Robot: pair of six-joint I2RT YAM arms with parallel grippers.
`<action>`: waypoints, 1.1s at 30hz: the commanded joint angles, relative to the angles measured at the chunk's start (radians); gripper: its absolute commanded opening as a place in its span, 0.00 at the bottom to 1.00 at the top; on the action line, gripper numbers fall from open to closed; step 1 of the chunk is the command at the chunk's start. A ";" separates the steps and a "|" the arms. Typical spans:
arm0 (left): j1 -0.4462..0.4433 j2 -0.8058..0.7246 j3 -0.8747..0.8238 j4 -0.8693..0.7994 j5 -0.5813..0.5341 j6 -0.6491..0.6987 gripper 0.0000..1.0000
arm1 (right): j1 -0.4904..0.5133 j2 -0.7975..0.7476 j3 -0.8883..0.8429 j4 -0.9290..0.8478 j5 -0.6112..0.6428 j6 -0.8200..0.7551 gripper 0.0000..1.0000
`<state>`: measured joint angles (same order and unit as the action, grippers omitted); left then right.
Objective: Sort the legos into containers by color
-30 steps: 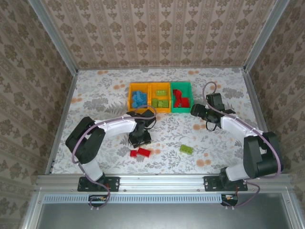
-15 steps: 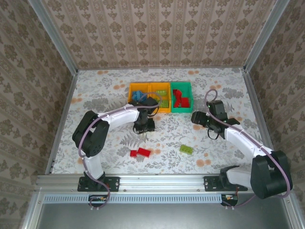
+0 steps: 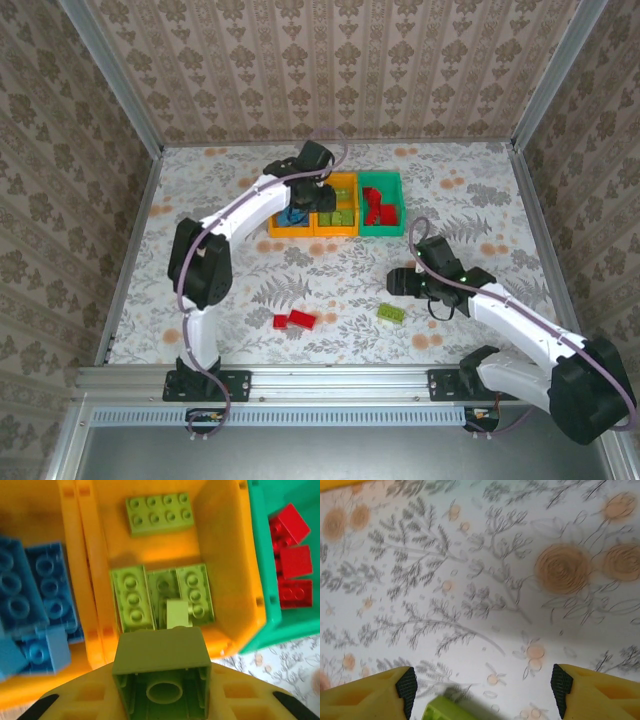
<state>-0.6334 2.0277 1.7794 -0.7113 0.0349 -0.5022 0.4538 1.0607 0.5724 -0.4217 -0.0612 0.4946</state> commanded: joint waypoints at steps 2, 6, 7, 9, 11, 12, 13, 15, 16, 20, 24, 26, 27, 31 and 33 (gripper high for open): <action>0.024 0.118 0.127 -0.036 0.059 0.130 0.26 | 0.045 -0.016 0.035 -0.160 0.000 0.057 0.75; 0.039 0.168 0.167 -0.019 0.074 0.151 0.29 | 0.117 0.009 0.044 -0.206 0.031 0.181 0.78; 0.042 0.170 0.164 -0.009 0.073 0.151 0.31 | 0.141 0.021 0.045 -0.206 0.041 0.208 0.79; 0.049 0.168 0.155 0.009 0.080 0.154 0.35 | 0.182 0.047 0.053 -0.209 0.068 0.262 0.84; 0.049 0.160 0.142 0.023 0.078 0.158 0.42 | 0.220 0.074 0.057 -0.196 0.087 0.313 0.87; 0.049 0.153 0.131 0.038 0.078 0.160 0.49 | 0.239 0.085 0.057 -0.184 0.096 0.338 0.87; 0.048 0.144 0.115 0.053 0.080 0.164 0.53 | 0.259 0.096 0.057 -0.174 0.110 0.365 0.88; 0.047 0.123 0.084 0.079 0.087 0.173 0.61 | 0.288 0.122 0.061 -0.171 0.141 0.411 0.90; 0.046 0.111 0.068 0.094 0.092 0.180 0.66 | 0.300 0.135 0.067 -0.172 0.160 0.432 0.91; 0.042 0.050 -0.016 0.162 0.097 0.202 0.89 | 0.331 0.197 0.096 -0.167 0.191 0.470 0.94; 0.040 -0.022 -0.097 0.204 0.076 0.207 1.00 | 0.341 0.275 0.138 -0.185 0.205 0.484 0.94; 0.038 -0.067 -0.149 0.232 0.061 0.207 1.00 | 0.342 0.306 0.148 -0.190 0.207 0.490 0.94; 0.038 -0.085 -0.171 0.240 0.053 0.206 1.00 | 0.342 0.321 0.151 -0.190 0.204 0.491 0.92; 0.040 -0.165 -0.251 0.270 0.022 0.202 1.00 | 0.343 0.386 0.170 -0.201 0.189 0.498 0.84; 0.039 -0.208 -0.289 0.293 0.014 0.193 1.00 | 0.344 0.405 0.169 -0.202 0.180 0.504 0.80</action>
<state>-0.5976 1.9011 1.5219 -0.4702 0.0818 -0.3168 0.7902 1.4418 0.7189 -0.5835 0.1055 0.9722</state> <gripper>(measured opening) 0.999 0.814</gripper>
